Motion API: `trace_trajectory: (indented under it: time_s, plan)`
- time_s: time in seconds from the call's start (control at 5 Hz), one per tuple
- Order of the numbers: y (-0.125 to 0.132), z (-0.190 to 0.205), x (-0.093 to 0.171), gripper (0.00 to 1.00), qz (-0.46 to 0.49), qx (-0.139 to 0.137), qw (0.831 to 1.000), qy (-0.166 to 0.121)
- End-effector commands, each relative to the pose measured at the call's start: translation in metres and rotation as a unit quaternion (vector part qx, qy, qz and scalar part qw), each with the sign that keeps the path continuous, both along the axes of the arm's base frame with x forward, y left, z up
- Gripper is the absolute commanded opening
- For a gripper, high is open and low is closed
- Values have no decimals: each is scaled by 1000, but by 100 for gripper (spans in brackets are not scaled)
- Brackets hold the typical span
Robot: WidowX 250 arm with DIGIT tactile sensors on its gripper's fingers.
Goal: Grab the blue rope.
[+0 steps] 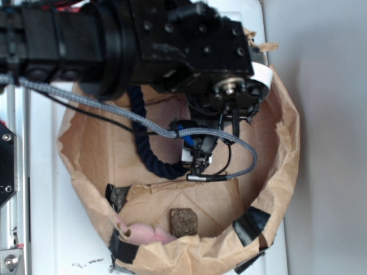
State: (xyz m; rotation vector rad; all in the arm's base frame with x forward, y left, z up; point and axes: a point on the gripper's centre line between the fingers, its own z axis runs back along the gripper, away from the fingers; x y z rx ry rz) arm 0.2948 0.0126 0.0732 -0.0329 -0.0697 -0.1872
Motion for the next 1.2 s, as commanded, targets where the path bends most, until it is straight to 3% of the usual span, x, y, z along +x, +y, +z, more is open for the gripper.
trace_trajectory:
  time_s: [0.0,0.6,0.8,1.0]
  plan:
    - [2,0,-34,100,34,-1,999,-12]
    - [20,-12,-47,100,59,-5,998,2]
    - [49,-17,-22,100,105,-18,994,4]
    - [60,-18,-11,100,184,-12,982,29]
